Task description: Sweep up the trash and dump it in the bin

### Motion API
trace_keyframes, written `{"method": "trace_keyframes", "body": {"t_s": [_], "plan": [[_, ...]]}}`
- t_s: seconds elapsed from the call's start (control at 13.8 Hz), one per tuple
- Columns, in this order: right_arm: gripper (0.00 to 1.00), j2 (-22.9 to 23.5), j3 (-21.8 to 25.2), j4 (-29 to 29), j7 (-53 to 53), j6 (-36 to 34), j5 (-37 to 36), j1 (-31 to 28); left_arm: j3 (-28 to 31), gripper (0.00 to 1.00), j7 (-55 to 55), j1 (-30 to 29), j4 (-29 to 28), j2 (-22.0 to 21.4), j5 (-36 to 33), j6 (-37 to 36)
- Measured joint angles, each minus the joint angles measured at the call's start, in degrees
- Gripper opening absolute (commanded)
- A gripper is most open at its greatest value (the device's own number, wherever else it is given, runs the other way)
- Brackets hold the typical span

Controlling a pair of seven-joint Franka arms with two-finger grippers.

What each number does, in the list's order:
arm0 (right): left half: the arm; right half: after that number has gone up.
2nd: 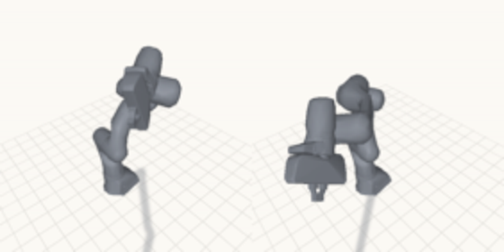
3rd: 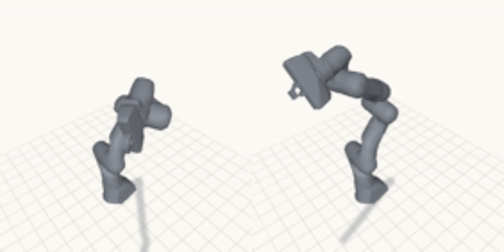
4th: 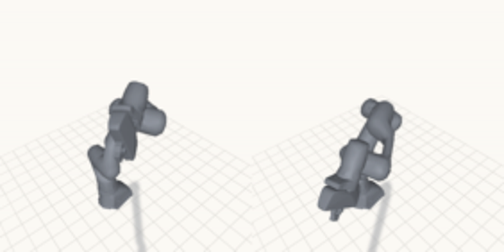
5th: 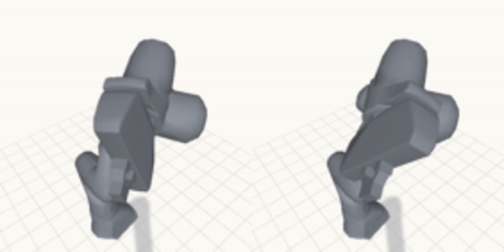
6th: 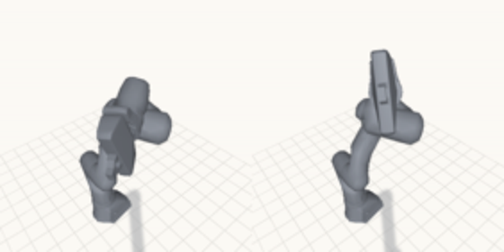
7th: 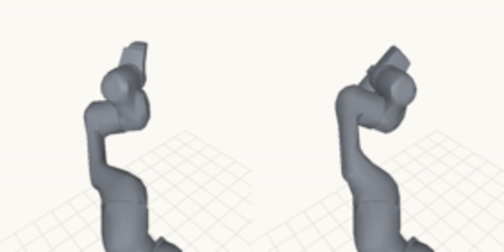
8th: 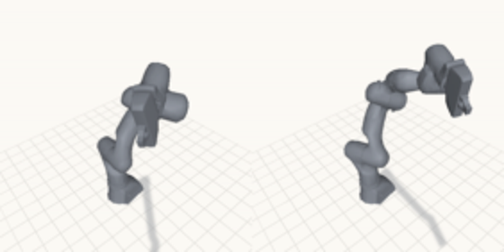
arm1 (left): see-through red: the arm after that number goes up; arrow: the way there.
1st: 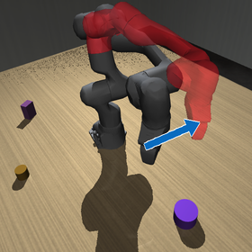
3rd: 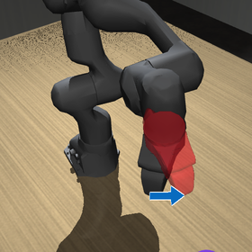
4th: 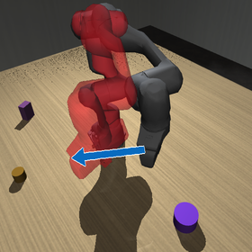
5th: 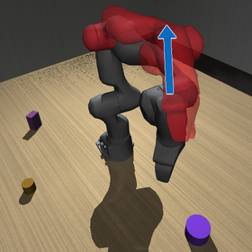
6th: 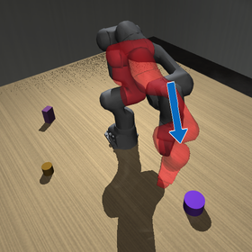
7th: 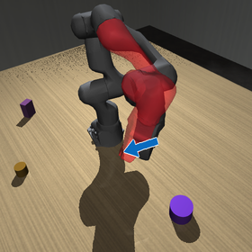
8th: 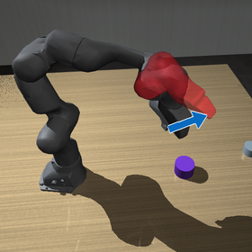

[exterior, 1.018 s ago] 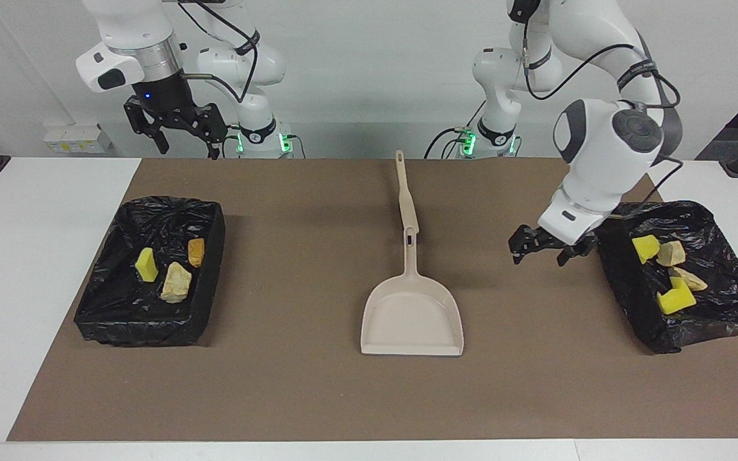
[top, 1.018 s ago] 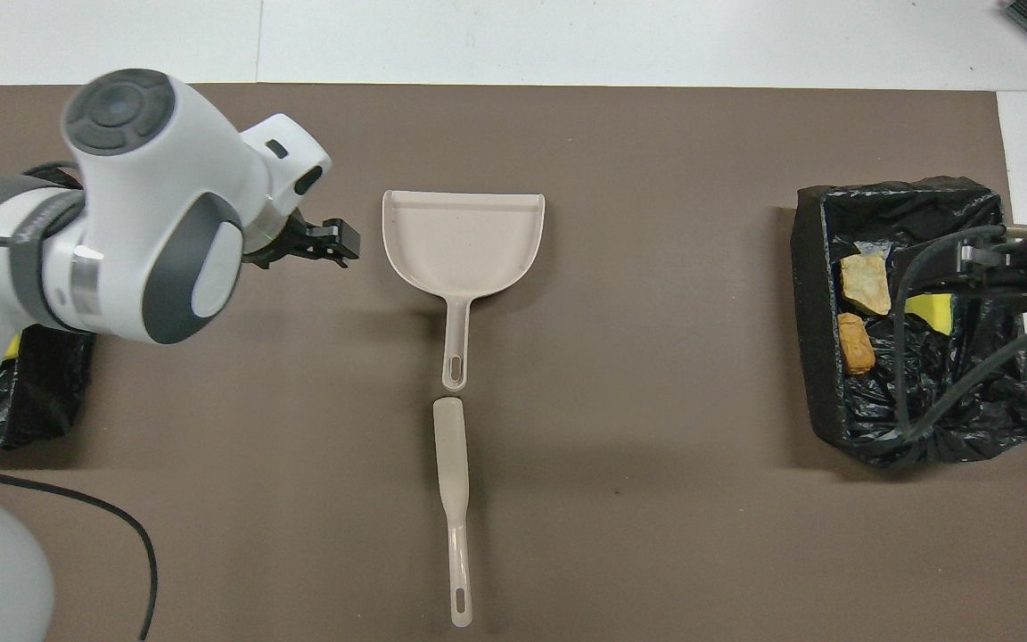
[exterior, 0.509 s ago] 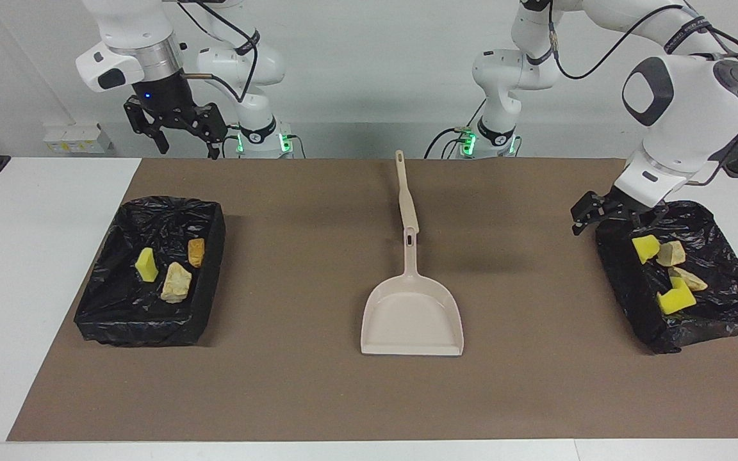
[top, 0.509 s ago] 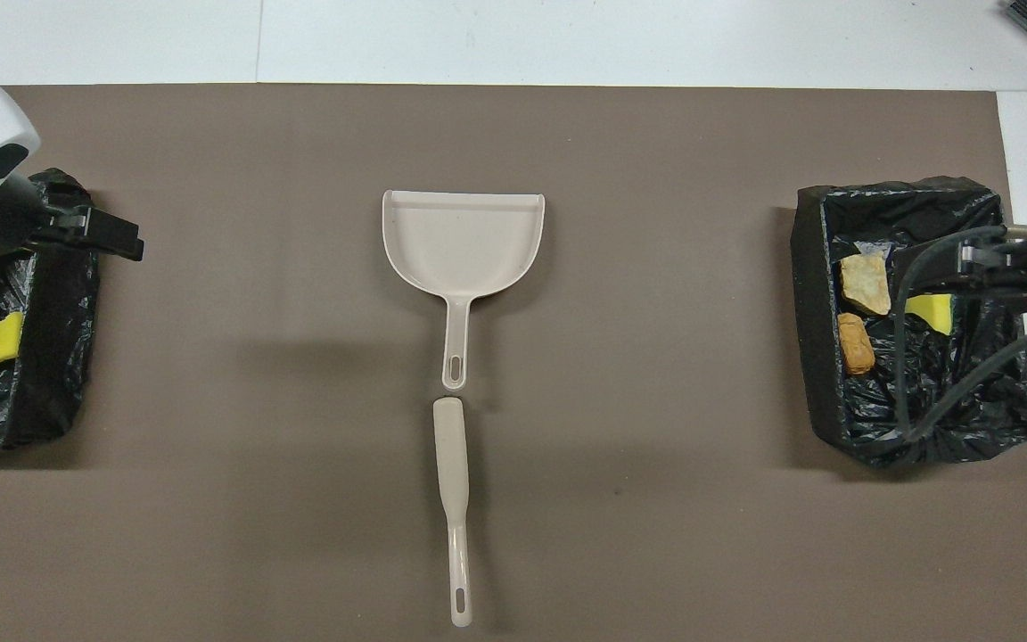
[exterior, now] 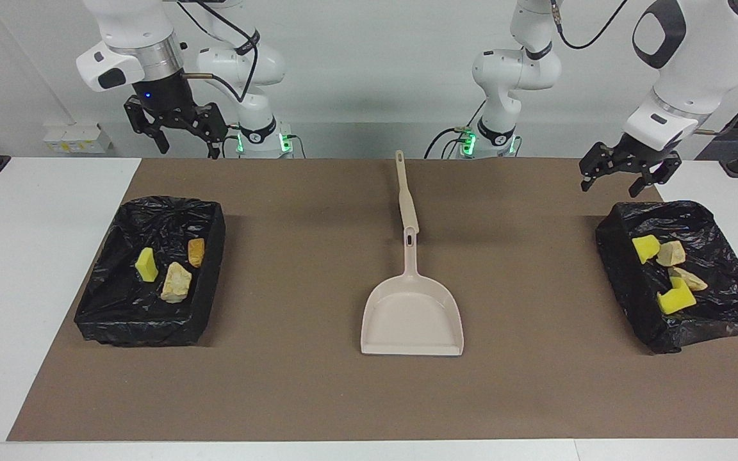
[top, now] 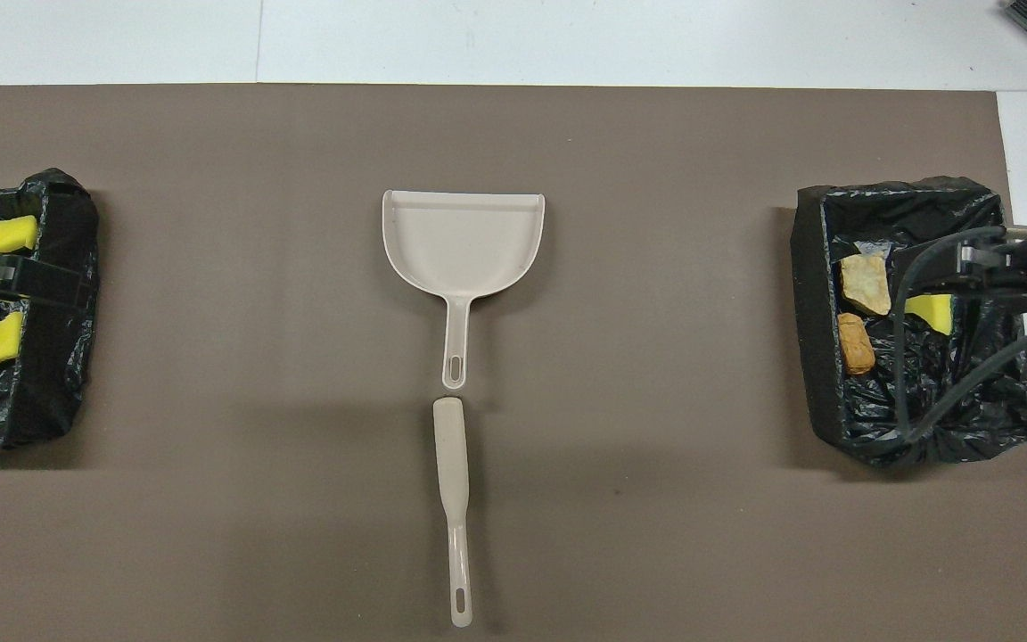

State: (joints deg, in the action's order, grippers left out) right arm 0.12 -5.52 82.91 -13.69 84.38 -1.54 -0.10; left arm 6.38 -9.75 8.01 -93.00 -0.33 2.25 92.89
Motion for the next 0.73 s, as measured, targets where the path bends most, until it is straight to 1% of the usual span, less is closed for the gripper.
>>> {"method": "trace_keyframes", "body": {"t_s": [0.36, 0.73], "plan": [[1.00, 0.0, 0.0, 0.0, 0.0, 0.0, 0.0, 0.0, -0.1, 1.00, 0.0, 0.0, 0.0, -0.3, -1.5, -3.9], [1.00, 0.0, 0.0, 0.0, 0.0, 0.0, 0.0, 0.0, -0.1, 1.00, 0.0, 0.0, 0.0, -0.5, -1.5, -5.3]]}}
